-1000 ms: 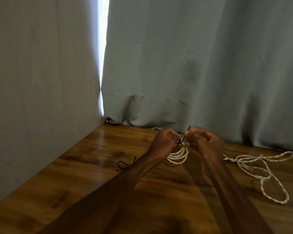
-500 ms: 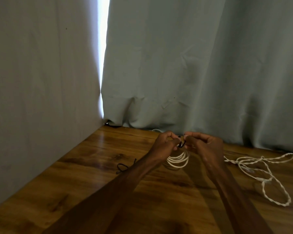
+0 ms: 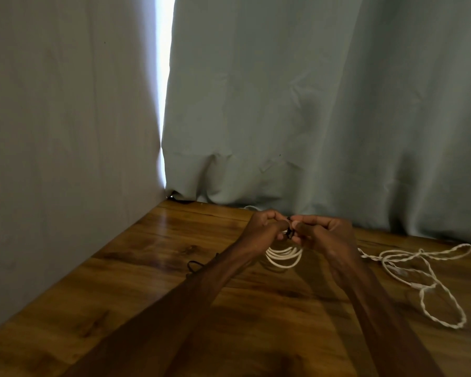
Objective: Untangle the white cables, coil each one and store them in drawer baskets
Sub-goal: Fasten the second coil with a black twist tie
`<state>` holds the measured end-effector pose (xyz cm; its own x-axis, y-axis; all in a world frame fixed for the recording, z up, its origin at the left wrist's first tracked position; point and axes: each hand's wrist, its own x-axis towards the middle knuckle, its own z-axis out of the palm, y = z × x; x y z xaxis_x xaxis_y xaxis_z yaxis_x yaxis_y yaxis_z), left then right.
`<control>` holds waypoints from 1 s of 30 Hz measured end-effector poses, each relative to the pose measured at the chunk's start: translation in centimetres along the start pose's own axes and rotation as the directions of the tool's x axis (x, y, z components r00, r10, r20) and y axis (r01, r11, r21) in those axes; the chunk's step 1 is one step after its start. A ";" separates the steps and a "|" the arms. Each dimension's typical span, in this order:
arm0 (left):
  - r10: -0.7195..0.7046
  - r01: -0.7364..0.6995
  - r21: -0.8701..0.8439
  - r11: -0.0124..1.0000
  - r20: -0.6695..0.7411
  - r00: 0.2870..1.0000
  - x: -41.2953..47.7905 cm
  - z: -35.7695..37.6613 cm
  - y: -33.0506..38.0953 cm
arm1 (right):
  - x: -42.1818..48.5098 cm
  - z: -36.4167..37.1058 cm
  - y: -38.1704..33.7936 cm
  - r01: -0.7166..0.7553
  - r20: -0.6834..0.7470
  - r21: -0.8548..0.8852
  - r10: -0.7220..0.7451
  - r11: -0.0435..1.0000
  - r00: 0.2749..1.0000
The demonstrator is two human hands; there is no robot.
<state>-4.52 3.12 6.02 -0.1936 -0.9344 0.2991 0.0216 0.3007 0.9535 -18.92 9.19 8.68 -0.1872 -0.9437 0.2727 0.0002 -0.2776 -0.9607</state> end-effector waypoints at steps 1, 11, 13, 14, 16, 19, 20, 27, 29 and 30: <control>0.002 -0.002 0.002 1.000 0.001 1.000 0.0 0.0 0.0 | 0.0 0.0 0.0 -0.002 -0.002 0.001 0.002 1.000 1.000; 0.077 -0.078 0.016 0.997 0.042 0.996 -0.1 0.2 -0.2 | 0.0 -0.2 0.2 -0.022 -0.012 0.061 0.023 0.998 1.000; 0.115 -0.116 0.011 0.993 0.056 0.992 -0.1 0.1 -0.3 | 0.0 -0.3 0.1 -0.030 -0.002 0.072 0.030 0.997 1.000; 0.137 -0.138 0.017 0.990 0.069 0.988 -0.2 0.0 -0.4 | 0.0 -0.4 0.2 -0.038 0.002 0.076 0.037 0.996 0.999; 0.168 -0.173 0.046 0.984 0.099 0.981 -0.5 -0.2 -0.3 | 0.2 -0.7 0.3 -0.061 0.012 0.083 0.060 0.995 0.998; 0.224 -0.242 0.114 0.964 0.144 0.964 -0.9 -0.5 0.0 | 0.7 -1.1 0.5 -0.096 0.023 0.092 0.094 0.991 0.995; 0.246 -0.269 0.141 0.953 0.160 0.956 -0.9 -0.6 0.0 | 0.8 -1.2 0.6 -0.102 0.028 0.090 0.100 0.991 0.995; 0.377 -0.456 0.348 0.819 0.272 0.885 -0.9 -1.5 0.4 | 1.1 -1.6 0.4 -0.088 0.084 0.013 0.087 0.996 0.993; 0.401 -0.509 0.426 0.748 0.321 0.858 -0.8 -1.5 0.2 | 1.2 -1.8 0.6 -0.104 0.103 -0.009 0.105 0.994 0.989; 0.398 -0.520 0.474 0.711 0.338 0.853 -0.7 -1.5 0.0 | 1.2 -1.9 0.6 -0.120 0.108 -0.018 0.121 0.993 0.987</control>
<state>-2.97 3.45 5.84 -0.4882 -0.6123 0.6219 -0.3485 0.7901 0.5044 -21.04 8.19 8.32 -0.0790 -0.9843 0.1581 0.0049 -0.1590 -0.9873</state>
